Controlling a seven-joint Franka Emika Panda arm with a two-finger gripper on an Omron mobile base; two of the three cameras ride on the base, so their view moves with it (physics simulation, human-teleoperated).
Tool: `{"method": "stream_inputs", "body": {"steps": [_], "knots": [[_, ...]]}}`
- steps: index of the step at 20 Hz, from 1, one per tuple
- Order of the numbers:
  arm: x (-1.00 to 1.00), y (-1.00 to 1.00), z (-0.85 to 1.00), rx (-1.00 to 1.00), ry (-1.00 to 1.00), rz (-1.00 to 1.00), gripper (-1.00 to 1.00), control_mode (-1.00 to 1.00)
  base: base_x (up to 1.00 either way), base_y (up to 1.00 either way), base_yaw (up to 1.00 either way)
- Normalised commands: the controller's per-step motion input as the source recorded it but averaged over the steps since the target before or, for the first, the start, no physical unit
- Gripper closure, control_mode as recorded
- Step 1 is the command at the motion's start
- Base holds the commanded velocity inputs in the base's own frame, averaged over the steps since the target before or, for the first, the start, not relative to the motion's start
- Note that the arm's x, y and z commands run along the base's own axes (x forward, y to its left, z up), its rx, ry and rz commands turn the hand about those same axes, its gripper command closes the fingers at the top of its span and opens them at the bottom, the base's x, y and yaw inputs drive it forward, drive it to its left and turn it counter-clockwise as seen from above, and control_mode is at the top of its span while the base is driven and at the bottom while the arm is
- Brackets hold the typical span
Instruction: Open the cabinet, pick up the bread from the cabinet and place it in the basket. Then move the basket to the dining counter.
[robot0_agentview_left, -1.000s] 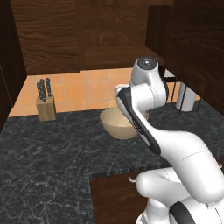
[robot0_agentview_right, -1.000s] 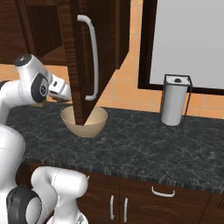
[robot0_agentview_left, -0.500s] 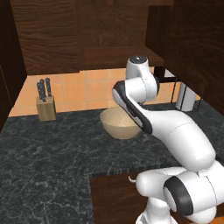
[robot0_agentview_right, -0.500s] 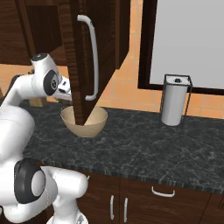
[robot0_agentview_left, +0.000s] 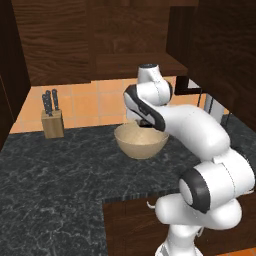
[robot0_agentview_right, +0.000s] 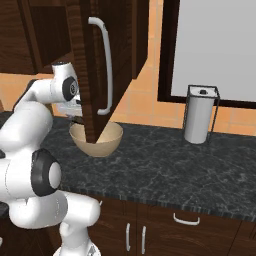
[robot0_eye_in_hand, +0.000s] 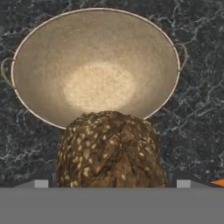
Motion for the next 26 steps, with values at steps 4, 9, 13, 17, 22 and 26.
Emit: {"method": "stream_inputs", "body": {"steps": [4,9,13,17,22,26], "knots": [[0.20,-0.09,-0.45,0.00,0.10,0.00,1.00,-1.00,0.00,0.00,0.00],[0.10,-0.13,-0.43,0.02,0.00,0.00,1.00,-1.00,0.00,0.00,0.00],[0.00,-0.03,-0.45,0.00,0.00,0.00,1.00,-1.00,0.00,0.00,0.00],[0.08,0.00,-0.48,0.00,0.00,0.00,1.00,-1.00,0.00,0.00,0.00],[0.49,0.00,-0.24,0.00,0.03,0.00,1.00,-1.00,0.00,0.00,0.00],[0.63,0.00,-0.11,0.00,0.04,0.01,1.00,-1.00,0.00,0.00,0.00]]}}
